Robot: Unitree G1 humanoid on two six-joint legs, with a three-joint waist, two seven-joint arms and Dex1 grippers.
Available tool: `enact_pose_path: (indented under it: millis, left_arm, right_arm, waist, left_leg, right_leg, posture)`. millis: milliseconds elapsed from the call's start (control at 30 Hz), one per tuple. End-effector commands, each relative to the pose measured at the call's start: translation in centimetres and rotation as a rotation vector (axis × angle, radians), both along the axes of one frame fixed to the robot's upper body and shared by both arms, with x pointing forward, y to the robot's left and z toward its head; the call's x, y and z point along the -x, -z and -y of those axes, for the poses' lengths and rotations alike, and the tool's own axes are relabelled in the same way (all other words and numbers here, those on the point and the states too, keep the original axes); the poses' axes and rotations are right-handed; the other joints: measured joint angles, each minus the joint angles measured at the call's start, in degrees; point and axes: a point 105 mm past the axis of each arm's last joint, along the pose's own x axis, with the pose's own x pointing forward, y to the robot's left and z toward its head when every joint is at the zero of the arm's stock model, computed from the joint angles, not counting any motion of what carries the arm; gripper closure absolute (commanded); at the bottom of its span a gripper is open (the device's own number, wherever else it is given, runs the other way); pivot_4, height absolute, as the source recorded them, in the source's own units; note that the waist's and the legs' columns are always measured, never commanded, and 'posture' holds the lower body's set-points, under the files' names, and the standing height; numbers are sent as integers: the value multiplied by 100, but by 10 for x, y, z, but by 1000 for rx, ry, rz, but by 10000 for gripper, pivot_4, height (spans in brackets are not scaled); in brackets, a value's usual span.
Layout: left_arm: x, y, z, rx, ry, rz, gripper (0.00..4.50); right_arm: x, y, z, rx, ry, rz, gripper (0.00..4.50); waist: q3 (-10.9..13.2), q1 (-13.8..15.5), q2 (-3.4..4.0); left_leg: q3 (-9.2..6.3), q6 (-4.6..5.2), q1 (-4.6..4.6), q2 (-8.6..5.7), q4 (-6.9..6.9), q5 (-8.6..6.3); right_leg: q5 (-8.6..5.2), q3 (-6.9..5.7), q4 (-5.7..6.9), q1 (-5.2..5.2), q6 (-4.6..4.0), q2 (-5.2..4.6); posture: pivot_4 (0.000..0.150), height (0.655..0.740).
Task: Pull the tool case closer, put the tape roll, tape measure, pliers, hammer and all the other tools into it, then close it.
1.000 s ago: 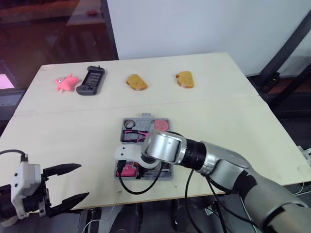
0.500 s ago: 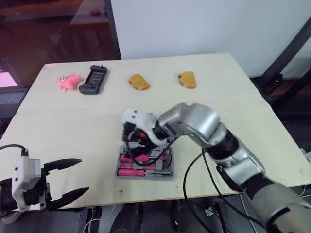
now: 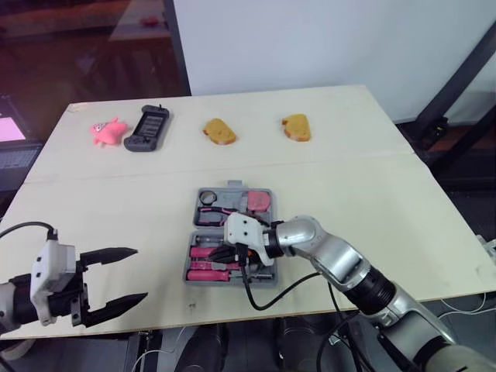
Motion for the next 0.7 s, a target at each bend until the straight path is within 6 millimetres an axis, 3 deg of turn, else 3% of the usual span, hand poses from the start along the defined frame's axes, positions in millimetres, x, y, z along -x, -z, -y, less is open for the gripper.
enact_pose_path:
  millis: [33,333,700]
  left_arm:
    - [0,-6,-2,-27,17,13,0]
    - [-1,-10,-1,-33,33,9,0]
    - [-2,-8,-2,-33,15,19,0]
  right_arm:
    - [5,-3,-4,-33,-37,-2,44644]
    - [2,22,-1,25,-44,-14,44644]
    - [-2,94,30,243,31,-95,44644]
  waist:
    - [0,5,-2]
    - [0,-12,-2]
    - [-15,-19,-19]
  left_leg:
    - [0,0,0,0,1,0]
    - [4,0,0,1,6,0]
    - [11,0,26,6,-6,0]
  right_leg:
    - [-1,0,0,1,-1,0]
    - [-1,3,1,0,-2,1]
    - [-1,8,1,17,-2,4]
  posture:
    - [1500,7400]
    - [1500,7400]
    - [1500,7400]
